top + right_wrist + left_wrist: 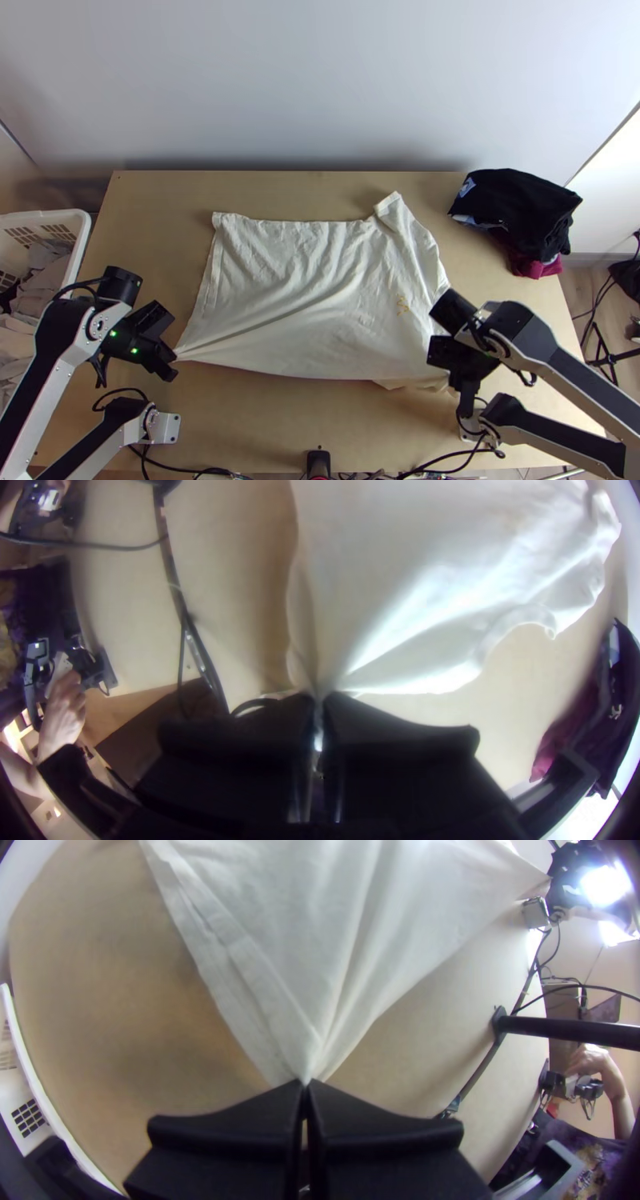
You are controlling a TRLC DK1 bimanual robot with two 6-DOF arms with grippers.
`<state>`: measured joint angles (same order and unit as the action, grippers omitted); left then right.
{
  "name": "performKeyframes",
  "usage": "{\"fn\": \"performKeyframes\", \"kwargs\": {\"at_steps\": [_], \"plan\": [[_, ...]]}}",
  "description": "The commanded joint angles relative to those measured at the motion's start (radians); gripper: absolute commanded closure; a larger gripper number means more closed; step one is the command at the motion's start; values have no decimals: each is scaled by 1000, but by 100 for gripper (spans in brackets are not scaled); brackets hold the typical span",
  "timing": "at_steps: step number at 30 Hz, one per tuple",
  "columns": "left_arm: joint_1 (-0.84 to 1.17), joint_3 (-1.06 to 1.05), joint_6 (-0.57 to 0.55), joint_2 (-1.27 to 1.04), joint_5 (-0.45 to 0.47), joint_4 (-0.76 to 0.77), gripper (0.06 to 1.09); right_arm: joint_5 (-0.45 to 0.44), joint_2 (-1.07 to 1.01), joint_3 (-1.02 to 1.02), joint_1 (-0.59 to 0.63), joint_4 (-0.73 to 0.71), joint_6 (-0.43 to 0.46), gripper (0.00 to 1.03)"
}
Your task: Fold the t-shirt
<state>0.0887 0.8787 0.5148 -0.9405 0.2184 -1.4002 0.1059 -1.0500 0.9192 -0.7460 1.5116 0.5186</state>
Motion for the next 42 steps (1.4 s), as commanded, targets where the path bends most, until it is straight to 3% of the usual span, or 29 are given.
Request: {"fn": "performKeyframes", "kwargs": {"at_steps": [1,4,5,7,8,9,11,12,15,23,30,36,42], "plan": [[3,-95,8,5,1,50,105,0,13,-123,-41,-7,-29,100],[-1,-159,-9,-7,1,152,97,2,19,-168,-7,-64,-22,100],[-10,-175,-10,-15,1,184,85,-2,19,-171,13,-76,-20,96],[-46,-193,-10,-34,1,247,44,-14,27,-171,77,-103,-11,72],[-58,-193,-10,-43,2,265,32,-15,35,-169,109,-117,6,65],[-67,-184,-12,-47,2,277,27,-17,42,-166,149,-136,23,54],[-75,-155,-25,-49,9,294,23,-17,28,-148,250,-157,61,11],[-75,-138,-33,-49,12,300,19,-17,10,-129,304,-157,80,4],[-95,-67,-55,-73,18,322,12,-15,-31,-40,415,-159,104,4],[-135,181,-237,-336,26,512,11,34,-142,242,527,-192,90,4],[-109,417,-400,-641,4,653,12,57,-199,340,540,-145,84,4],[-87,559,-443,-847,-82,730,12,58,-219,346,540,-157,69,4],[-35,675,-464,-992,-126,728,12,58,-232,345,493,-225,-22,4]]}}
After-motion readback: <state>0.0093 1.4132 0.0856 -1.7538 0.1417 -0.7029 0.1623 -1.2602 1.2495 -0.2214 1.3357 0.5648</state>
